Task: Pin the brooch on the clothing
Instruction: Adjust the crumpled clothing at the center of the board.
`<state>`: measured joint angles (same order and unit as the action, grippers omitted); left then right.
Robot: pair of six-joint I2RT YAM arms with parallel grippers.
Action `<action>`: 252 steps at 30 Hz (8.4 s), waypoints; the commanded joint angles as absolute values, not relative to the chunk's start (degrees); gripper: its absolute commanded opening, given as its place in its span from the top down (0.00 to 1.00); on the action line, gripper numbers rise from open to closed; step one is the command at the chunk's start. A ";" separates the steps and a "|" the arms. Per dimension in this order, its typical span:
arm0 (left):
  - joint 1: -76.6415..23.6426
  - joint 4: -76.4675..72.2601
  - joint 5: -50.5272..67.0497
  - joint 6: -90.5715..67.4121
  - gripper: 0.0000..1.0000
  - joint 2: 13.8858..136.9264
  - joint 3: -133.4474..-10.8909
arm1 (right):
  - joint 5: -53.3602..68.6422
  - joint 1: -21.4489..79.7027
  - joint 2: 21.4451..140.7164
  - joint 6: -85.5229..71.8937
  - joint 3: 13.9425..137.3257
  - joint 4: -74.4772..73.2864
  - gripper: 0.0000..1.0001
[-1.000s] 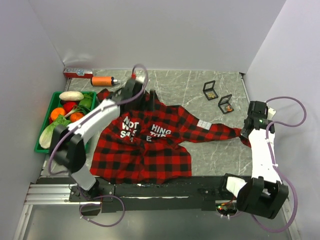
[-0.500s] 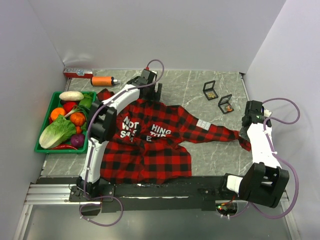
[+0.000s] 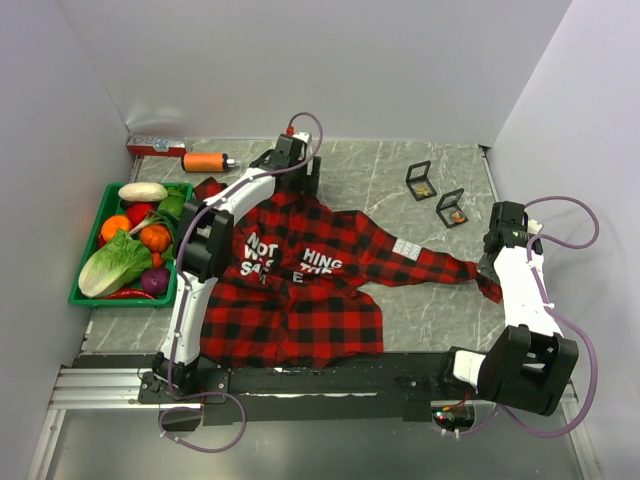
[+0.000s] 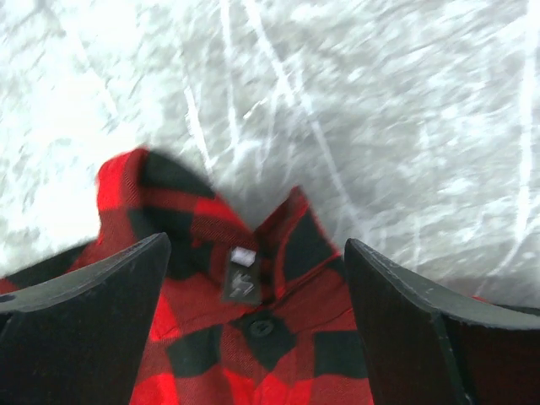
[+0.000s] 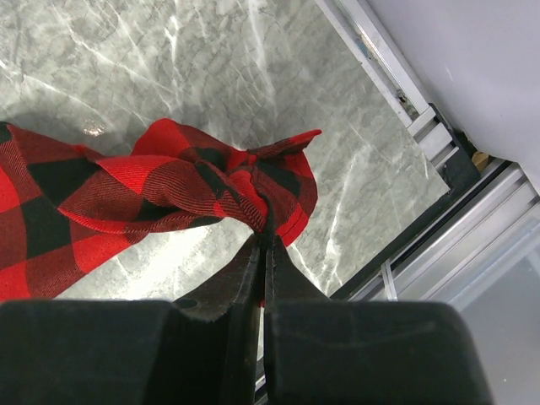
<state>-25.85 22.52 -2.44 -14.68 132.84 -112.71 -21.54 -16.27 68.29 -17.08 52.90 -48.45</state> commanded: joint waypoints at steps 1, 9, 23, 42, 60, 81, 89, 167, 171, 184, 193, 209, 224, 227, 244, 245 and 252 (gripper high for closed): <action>-26.19 16.26 2.36 -14.68 0.14 132.70 -113.46 | -22.15 -16.61 67.85 -16.88 53.70 -47.37 1.00; -26.37 21.36 6.76 -13.53 0.63 139.83 -120.24 | -22.24 -16.61 67.06 -16.44 54.14 -47.99 1.00; -26.28 0.37 -4.11 -13.97 0.99 118.05 -98.54 | -26.10 -17.40 66.97 -15.55 56.16 -50.27 1.00; -22.41 -10.46 -6.68 -14.94 0.99 119.25 -98.60 | -27.43 -21.71 78.66 -14.06 60.11 -48.61 1.00; -22.67 -4.48 -4.57 -12.30 0.04 123.94 -111.89 | -28.91 -18.39 75.17 -12.57 63.99 -41.66 0.30; -39.82 -0.65 -2.47 -32.16 0.04 98.72 -76.03 | -2.90 2.88 73.38 -20.65 54.48 -31.91 0.24; -28.16 19.24 9.65 -28.30 0.04 78.43 -72.26 | 3.61 16.60 82.59 -25.66 54.58 -22.68 0.23; -5.27 15.56 7.30 -28.30 0.36 100.97 -75.83 | -7.99 34.98 66.37 -27.16 58.27 -29.97 0.37; -4.57 16.87 4.31 -27.77 0.50 108.34 -80.41 | -8.52 35.42 63.90 -26.98 55.55 -30.32 0.37; -4.39 15.21 2.38 -26.81 0.55 116.89 -86.57 | -11.87 35.42 53.62 -27.77 50.27 -35.33 0.37; -4.57 11.87 3.52 -27.86 0.99 116.29 -83.69 | -11.87 35.59 52.47 -28.39 49.83 -36.74 0.38; -16.59 0.44 2.02 -45.69 0.96 84.29 -50.38 | -9.84 36.21 53.61 -28.13 45.71 -31.38 0.39; -22.07 12.29 -6.41 -38.26 0.04 63.90 -47.62 | -9.23 36.21 53.26 -26.37 44.38 -28.56 0.37; -19.44 15.01 -6.25 -31.85 0.04 67.83 -54.21 | -8.18 36.21 53.61 -26.54 44.39 -27.60 0.37; -10.63 24.79 -9.14 -26.01 0.04 105.90 -87.89 | -10.63 36.30 50.10 -28.03 42.01 -31.38 0.36; -10.46 23.92 -9.40 -26.19 0.03 106.26 -87.98 | -10.72 36.21 50.18 -28.04 41.75 -31.38 0.36; -8.61 26.19 -7.64 -26.63 0.03 112.76 -91.31 | -10.37 36.30 52.73 -27.77 42.01 -30.59 0.36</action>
